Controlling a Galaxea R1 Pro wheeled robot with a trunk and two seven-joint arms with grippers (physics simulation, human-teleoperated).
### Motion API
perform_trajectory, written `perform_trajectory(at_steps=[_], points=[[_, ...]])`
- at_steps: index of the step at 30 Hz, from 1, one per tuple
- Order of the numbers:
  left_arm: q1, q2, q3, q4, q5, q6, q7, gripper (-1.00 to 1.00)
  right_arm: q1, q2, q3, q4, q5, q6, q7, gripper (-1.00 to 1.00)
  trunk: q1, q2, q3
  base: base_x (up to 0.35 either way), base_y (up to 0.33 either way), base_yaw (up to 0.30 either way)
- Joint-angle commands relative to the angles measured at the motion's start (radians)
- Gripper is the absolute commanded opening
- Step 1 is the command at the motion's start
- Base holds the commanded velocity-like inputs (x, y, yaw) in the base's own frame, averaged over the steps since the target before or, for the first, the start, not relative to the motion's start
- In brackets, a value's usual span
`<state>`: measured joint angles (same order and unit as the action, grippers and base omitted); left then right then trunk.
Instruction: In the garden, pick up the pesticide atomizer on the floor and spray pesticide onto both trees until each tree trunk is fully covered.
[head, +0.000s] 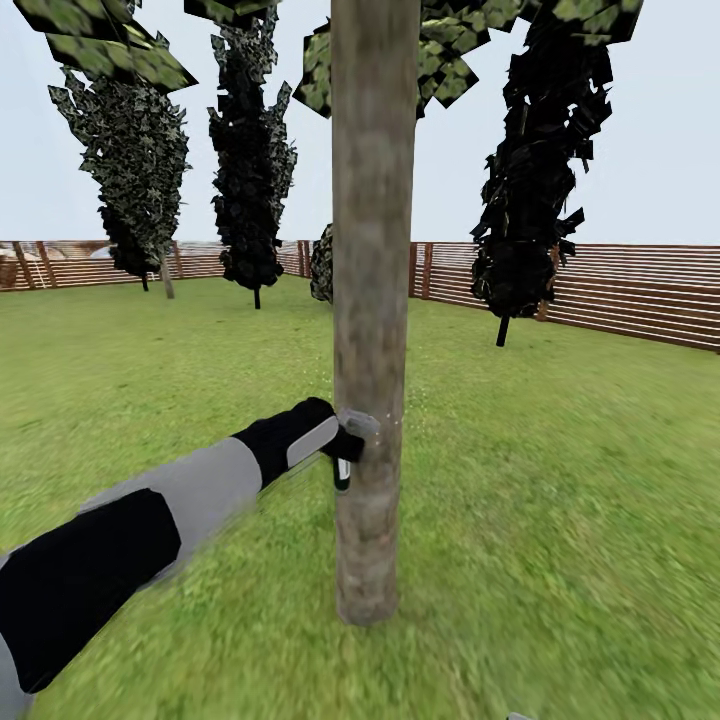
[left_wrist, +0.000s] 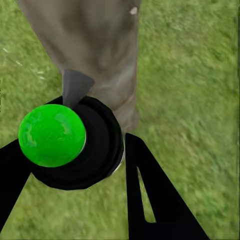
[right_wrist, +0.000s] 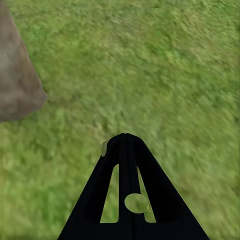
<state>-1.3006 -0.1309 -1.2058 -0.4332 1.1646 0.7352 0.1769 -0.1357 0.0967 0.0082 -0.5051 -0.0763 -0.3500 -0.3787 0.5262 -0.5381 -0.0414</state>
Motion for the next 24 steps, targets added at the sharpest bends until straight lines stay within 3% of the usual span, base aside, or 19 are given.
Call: perform_trajectory(at_steps=[1,2,6,12,14,21,24], points=[[-0.016,0.000,-0.006,-0.002,0.029,0.006,0.018,-1.00,-0.001,0.000,0.001,0.000,-0.008,-0.006,0.000,-1.00,0.001,-0.002,-0.002,0.000,0.000,0.000],[-0.047,0.000,-0.005,-0.003,0.062,0.022,0.053,-1.00,-0.001,0.001,0.001,0.000,-0.008,-0.005,0.000,-1.00,0.001,-0.002,-0.002,0.000,0.000,0.000],[-0.111,-0.002,-0.005,-0.004,0.100,0.063,0.093,-1.00,-0.001,0.001,0.001,0.000,-0.008,-0.005,0.000,-1.00,0.001,-0.002,-0.002,0.000,0.000,0.000],[-0.226,-0.002,-0.005,-0.004,0.234,0.122,0.178,-1.00,-0.001,0.001,0.001,0.002,-0.008,-0.004,0.000,-1.00,0.001,-0.002,-0.002,0.000,0.000,0.000],[-0.251,-0.002,-0.005,-0.004,0.254,0.132,0.193,-1.00,-0.001,0.001,0.002,0.002,-0.008,-0.004,0.000,-1.00,0.001,-0.002,-0.002,0.000,0.000,0.000],[-0.300,-0.005,-0.005,-0.004,0.273,0.149,0.203,-1.00,-0.001,0.002,0.003,0.002,-0.008,-0.004,0.000,-1.00,0.001,-0.002,-0.002,0.000,0.000,0.000],[-0.338,-0.005,-0.005,-0.003,0.316,0.158,0.217,-1.00,-0.001,0.002,0.003,0.002,-0.008,-0.004,0.000,-1.00,0.001,-0.002,-0.002,0.000,0.000,0.000]])
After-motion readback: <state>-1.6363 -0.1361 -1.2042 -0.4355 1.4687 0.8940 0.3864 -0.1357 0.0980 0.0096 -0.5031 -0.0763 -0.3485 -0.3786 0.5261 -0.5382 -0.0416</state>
